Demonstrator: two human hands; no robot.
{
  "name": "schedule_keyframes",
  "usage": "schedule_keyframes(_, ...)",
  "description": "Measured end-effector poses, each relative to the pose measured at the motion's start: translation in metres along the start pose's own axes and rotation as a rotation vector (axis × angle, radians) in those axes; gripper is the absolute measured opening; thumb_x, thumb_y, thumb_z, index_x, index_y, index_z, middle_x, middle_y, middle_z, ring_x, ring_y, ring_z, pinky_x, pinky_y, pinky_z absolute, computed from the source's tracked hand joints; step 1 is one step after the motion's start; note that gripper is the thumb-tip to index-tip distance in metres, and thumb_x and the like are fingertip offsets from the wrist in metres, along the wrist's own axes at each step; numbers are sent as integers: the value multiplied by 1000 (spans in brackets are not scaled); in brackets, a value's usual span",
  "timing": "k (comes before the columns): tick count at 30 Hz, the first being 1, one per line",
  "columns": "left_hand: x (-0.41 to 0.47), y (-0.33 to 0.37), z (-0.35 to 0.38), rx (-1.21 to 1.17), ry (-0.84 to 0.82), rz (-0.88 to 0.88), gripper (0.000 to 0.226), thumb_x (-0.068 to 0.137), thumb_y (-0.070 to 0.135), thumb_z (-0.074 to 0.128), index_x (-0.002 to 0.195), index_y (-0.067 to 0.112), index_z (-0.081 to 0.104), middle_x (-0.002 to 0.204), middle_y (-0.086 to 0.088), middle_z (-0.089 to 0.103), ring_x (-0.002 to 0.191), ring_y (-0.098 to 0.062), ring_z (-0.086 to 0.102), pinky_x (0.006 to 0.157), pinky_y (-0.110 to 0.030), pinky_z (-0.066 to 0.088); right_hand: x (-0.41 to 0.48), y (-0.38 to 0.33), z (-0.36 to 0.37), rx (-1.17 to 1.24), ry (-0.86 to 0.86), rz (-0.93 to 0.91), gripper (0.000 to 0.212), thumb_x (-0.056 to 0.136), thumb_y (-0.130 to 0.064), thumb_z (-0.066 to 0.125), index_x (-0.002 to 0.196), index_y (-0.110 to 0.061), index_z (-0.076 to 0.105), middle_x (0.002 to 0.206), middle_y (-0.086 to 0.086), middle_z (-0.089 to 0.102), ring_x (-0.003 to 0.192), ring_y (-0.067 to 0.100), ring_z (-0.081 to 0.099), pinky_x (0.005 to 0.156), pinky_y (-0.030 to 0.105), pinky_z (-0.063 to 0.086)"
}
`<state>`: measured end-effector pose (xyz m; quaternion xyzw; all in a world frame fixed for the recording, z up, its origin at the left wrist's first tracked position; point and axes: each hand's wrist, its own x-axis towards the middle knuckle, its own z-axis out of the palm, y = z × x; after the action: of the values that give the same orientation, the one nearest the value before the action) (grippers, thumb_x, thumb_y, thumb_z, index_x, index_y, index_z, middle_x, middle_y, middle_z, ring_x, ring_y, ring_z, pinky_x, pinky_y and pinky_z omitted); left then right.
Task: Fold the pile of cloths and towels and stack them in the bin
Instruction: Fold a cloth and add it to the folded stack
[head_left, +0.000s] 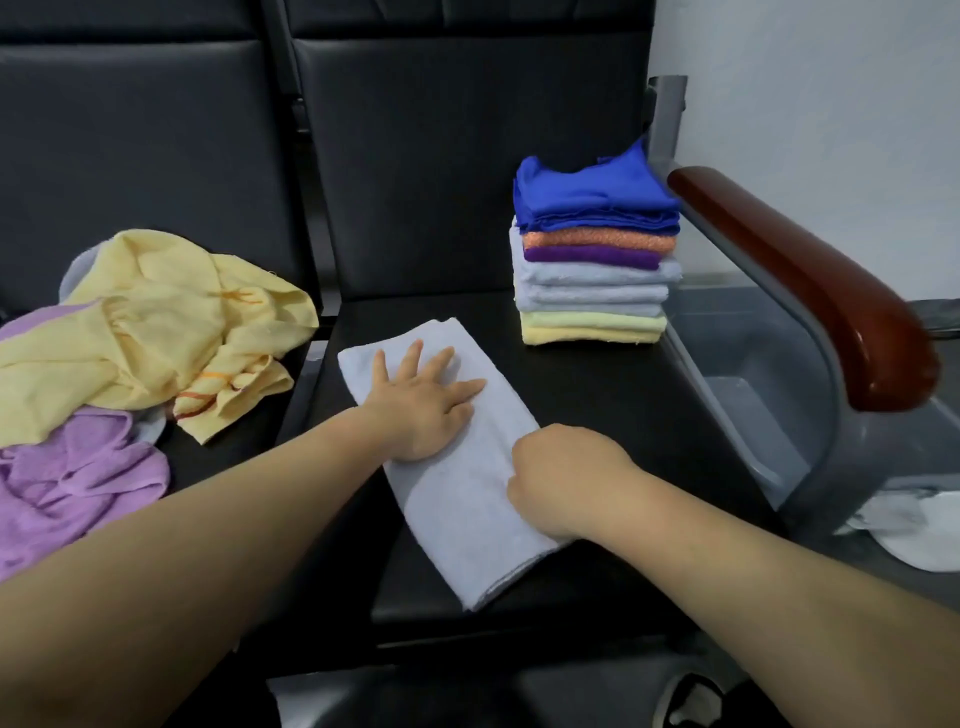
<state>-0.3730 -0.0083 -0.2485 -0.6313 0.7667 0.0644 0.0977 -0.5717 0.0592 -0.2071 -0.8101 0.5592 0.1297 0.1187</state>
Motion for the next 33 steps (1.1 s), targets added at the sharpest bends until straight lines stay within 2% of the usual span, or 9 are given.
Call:
schedule_keyframes(3, -12, 11, 3, -27, 20, -14, 53, 102, 64, 18, 155, 58, 13, 171, 0, 0, 156, -36, -7, 119, -66, -9, -6, 9, 0, 22, 17, 6, 22, 101, -41, 47, 89, -24, 51, 93, -3, 52, 85, 22, 56, 59, 33, 39)
schedule_keyframes(6, -37, 15, 2, -66, 77, -127, 60, 99, 66, 30, 156, 51, 18, 168, -3, 15, 152, -38, 13, 121, -61, 11, -8, 19, -4, 55, 20, 18, 24, 97, -49, 53, 90, -26, 55, 96, -6, 57, 87, 19, 59, 70, 36, 52)
schedule_keyframes(10, -85, 25, -4, -220, 65, -294, 66, 95, 67, 43, 154, 43, 27, 159, 2, 28, 138, -37, 32, 111, -50, 29, -9, 20, -5, 90, 75, 12, 19, 95, -43, 61, 90, -25, 57, 94, -6, 59, 83, 16, 60, 75, 37, 57)
schedule_keyframes(13, -121, 30, 0, -475, -57, -245, 70, 94, 64, 52, 155, 42, 27, 156, 5, 29, 140, -32, 35, 115, -44, 33, -8, 16, 4, 228, 138, -56, 5, 91, -28, 62, 87, -29, 59, 94, -9, 60, 86, 16, 60, 77, 36, 57)
schedule_keyframes(16, -147, 41, -2, -820, -79, -97, 69, 94, 47, 65, 154, 36, 32, 153, 7, 34, 137, -16, 42, 112, -28, 33, -9, 16, 14, 315, 103, -118, 10, 91, -21, 59, 90, -30, 63, 93, -12, 61, 92, 15, 60, 82, 32, 54)
schedule_keyframes(21, -170, 57, 0, -1185, -233, 37, 64, 70, 24, 73, 130, 32, 54, 127, 4, 58, 85, -8, 62, 78, -24, 52, -18, 20, 15, 405, 41, -118, 22, 94, -18, 55, 96, -37, 64, 94, -17, 61, 86, 2, 56, 71, 18, 42)
schedule_keyframes(25, -169, 55, 3, -1028, -45, 14, 41, 68, 5, 79, 101, 28, 71, 84, 8, 71, 69, -10, 62, 69, -27, 53, -32, 19, 7, 530, -66, -122, 29, 101, -20, 47, 111, -36, 70, 115, -17, 65, 110, 8, 59, 98, 27, 47)
schedule_keyframes(27, -167, 56, 0, -1013, 83, -49, 24, 77, 5, 81, 90, 23, 74, 70, 11, 70, 65, -5, 63, 67, -21, 53, -40, 20, 5, 533, -110, -154, 29, 101, -23, 51, 120, -30, 70, 119, -19, 62, 115, 7, 56, 103, 28, 44)
schedule_keyframes(33, -162, 47, -14, -973, 281, -76, 7, 89, 21, 76, 84, 21, 72, 70, 8, 71, 62, 0, 58, 59, -12, 47, -44, 23, 17, 391, 3, -214, 22, 86, -43, 75, 89, -25, 63, 98, -5, 60, 89, 18, 60, 81, 37, 50)
